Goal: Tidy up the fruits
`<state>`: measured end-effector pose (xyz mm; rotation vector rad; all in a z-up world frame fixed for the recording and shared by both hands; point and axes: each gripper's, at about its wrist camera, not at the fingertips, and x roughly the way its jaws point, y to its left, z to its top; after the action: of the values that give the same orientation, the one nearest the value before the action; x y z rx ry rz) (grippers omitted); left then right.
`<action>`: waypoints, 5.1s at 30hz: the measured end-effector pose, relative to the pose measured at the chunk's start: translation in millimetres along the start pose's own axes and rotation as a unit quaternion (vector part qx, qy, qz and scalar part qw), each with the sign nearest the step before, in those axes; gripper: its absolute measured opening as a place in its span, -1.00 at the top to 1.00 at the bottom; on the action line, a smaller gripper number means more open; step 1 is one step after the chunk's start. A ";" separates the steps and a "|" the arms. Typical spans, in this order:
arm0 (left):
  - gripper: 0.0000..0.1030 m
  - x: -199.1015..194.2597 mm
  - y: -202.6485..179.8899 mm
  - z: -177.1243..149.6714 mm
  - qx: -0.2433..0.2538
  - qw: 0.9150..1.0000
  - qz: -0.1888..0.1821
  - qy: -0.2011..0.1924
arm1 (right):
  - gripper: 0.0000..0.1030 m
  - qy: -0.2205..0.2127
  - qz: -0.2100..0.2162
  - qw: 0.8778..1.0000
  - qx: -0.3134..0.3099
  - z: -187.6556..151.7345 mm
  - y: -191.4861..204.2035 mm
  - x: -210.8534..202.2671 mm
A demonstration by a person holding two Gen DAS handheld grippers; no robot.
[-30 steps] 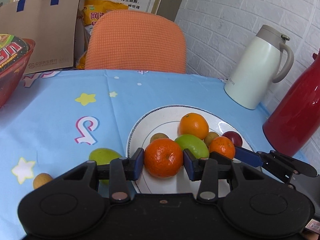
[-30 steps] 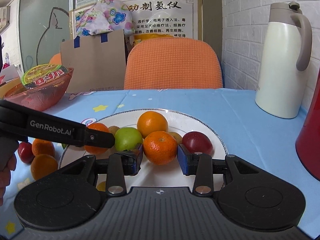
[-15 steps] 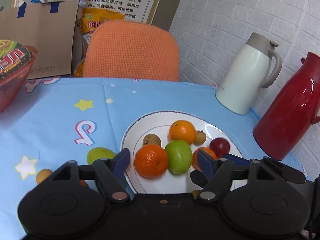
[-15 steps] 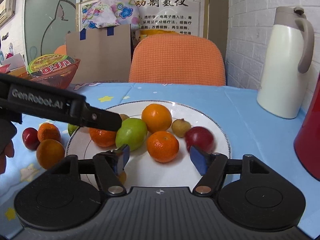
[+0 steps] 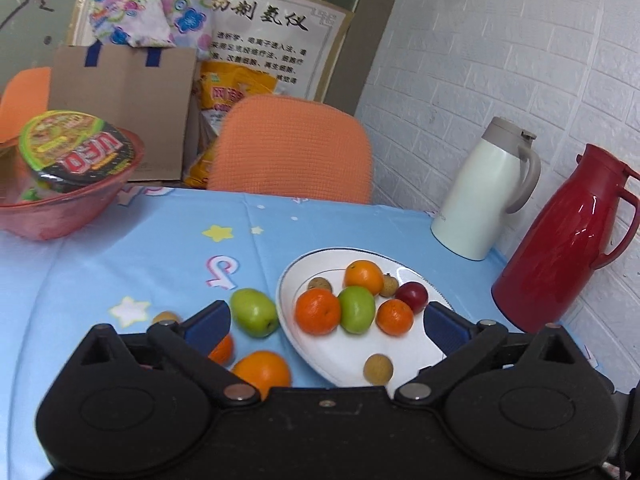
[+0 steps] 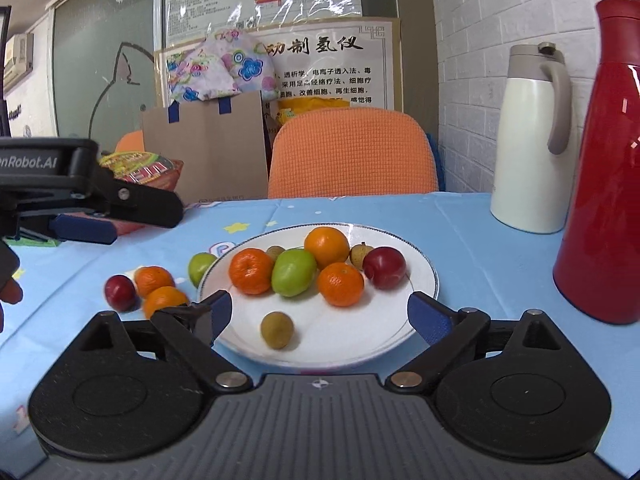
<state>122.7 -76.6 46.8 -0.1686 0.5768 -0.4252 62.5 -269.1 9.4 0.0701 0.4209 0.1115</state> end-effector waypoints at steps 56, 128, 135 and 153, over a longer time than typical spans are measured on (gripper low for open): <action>-1.00 -92.1 139.3 -78.5 -0.120 0.992 0.032 -0.002 | -0.52 0.090 -0.004 0.996 0.001 -11.6 117.3 76.1; -0.91 66.2 -3.9 -0.9 0.031 0.986 -0.131 0.097 | -0.52 0.030 0.067 0.997 0.013 10.5 29.3 36.4; -0.91 82.2 4.4 -1.6 0.030 0.987 -0.116 0.106 | -0.52 0.042 0.081 0.996 0.017 7.7 25.9 56.8; -1.00 68.1 10.8 1.9 0.023 0.995 -0.079 0.058 | -1.00 0.042 0.072 0.996 0.018 2.4 23.1 62.6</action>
<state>178.9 -96.4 12.0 -0.1472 0.6702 -0.6038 118.2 -238.7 -11.6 0.1321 0.5016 0.2502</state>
